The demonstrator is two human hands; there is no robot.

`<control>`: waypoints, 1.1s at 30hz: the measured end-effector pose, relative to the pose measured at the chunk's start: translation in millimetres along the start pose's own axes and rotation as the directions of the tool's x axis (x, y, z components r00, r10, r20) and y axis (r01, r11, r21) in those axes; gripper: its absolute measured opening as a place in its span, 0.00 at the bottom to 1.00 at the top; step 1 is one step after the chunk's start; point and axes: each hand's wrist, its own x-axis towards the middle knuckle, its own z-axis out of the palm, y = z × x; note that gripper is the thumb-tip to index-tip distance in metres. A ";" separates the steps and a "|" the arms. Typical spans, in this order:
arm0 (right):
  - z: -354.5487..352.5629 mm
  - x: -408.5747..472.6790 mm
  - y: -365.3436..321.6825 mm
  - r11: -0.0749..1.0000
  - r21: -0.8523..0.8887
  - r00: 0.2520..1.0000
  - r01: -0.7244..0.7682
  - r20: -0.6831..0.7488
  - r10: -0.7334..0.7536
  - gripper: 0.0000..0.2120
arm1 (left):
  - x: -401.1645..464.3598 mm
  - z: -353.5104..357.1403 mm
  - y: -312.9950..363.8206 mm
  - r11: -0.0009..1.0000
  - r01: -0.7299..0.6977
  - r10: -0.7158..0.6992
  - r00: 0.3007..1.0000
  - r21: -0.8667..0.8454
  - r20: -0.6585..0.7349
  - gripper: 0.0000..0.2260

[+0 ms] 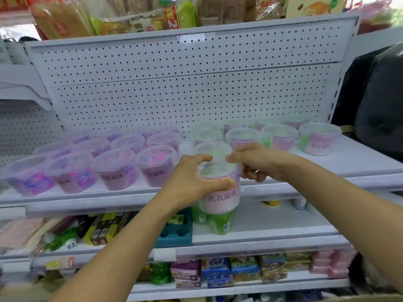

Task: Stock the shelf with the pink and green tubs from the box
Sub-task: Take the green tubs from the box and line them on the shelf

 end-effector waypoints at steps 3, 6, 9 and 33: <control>-22.7 0.1 14.5 0.995 0.101 0.996 0.010 -0.094 0.000 0.07 | 11.2 15.2 8.3 0.996 -0.084 0.084 0.996 0.019 0.008 0.41; -43.5 1.3 32.2 0.981 0.194 0.972 -0.011 -0.229 0.057 0.03 | 30.3 19.6 4.5 0.986 -0.162 0.164 0.985 0.026 -0.058 0.32; -57.8 7.0 48.8 0.961 0.277 0.919 -0.015 -0.376 0.123 0.03 | 53.8 19.6 -13.1 0.965 -0.189 0.212 0.971 0.184 -0.111 0.21; -64.4 47.7 76.1 0.985 0.159 0.906 -0.059 -0.405 0.120 0.17 | 82.9 31.2 -35.8 0.935 -0.124 0.162 0.983 0.331 -0.090 0.15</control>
